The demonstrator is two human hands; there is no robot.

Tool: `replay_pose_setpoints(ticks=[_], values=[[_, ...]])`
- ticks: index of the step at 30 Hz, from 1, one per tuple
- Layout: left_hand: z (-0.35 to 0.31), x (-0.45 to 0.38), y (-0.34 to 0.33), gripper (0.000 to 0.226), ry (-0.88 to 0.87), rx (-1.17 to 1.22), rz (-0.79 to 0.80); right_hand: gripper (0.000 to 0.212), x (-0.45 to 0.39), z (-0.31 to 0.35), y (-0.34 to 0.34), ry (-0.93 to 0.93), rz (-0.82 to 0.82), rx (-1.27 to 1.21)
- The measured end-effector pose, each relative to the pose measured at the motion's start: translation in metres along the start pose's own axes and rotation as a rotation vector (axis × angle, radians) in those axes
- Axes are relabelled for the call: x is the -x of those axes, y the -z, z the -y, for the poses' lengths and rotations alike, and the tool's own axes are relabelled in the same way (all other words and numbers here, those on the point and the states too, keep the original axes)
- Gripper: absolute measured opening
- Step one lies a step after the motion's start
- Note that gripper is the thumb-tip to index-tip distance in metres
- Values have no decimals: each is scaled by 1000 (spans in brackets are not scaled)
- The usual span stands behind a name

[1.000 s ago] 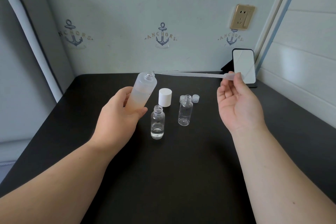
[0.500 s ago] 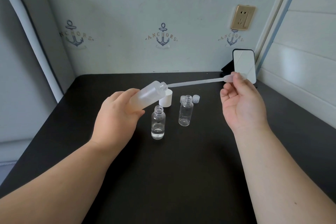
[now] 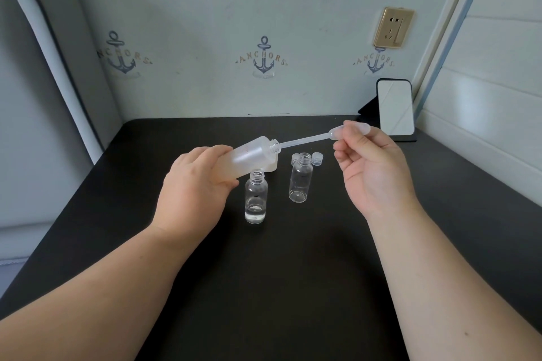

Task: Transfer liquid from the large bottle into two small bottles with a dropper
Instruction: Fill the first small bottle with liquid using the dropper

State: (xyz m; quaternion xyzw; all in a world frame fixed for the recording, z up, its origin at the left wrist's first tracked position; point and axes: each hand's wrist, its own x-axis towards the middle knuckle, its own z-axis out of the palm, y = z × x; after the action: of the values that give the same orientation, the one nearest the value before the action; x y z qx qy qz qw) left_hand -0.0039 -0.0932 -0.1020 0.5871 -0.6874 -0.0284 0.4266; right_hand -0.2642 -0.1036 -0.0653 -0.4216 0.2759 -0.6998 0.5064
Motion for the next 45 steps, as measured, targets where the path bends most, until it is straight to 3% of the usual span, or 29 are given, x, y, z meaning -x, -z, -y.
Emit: replay_pose_setpoints(ticks=[6,14,19,32,45], values=[[0,0,-1,51,-15,-11,3,7,5,-5,-10,-15,71,79],[0,1,-2,53,-35,-8,2,42,6,-7,-11,-24,111,134],[-1,0,-1,52,-36,-10,0,25,4,-7,-7,-30,111,102],[-1,0,1,52,14,-6,3,11,-3,0,3,-55,-50,-87],[4,-4,3,39,125,55,-16,15,-8,8,15,-75,-250,-345]])
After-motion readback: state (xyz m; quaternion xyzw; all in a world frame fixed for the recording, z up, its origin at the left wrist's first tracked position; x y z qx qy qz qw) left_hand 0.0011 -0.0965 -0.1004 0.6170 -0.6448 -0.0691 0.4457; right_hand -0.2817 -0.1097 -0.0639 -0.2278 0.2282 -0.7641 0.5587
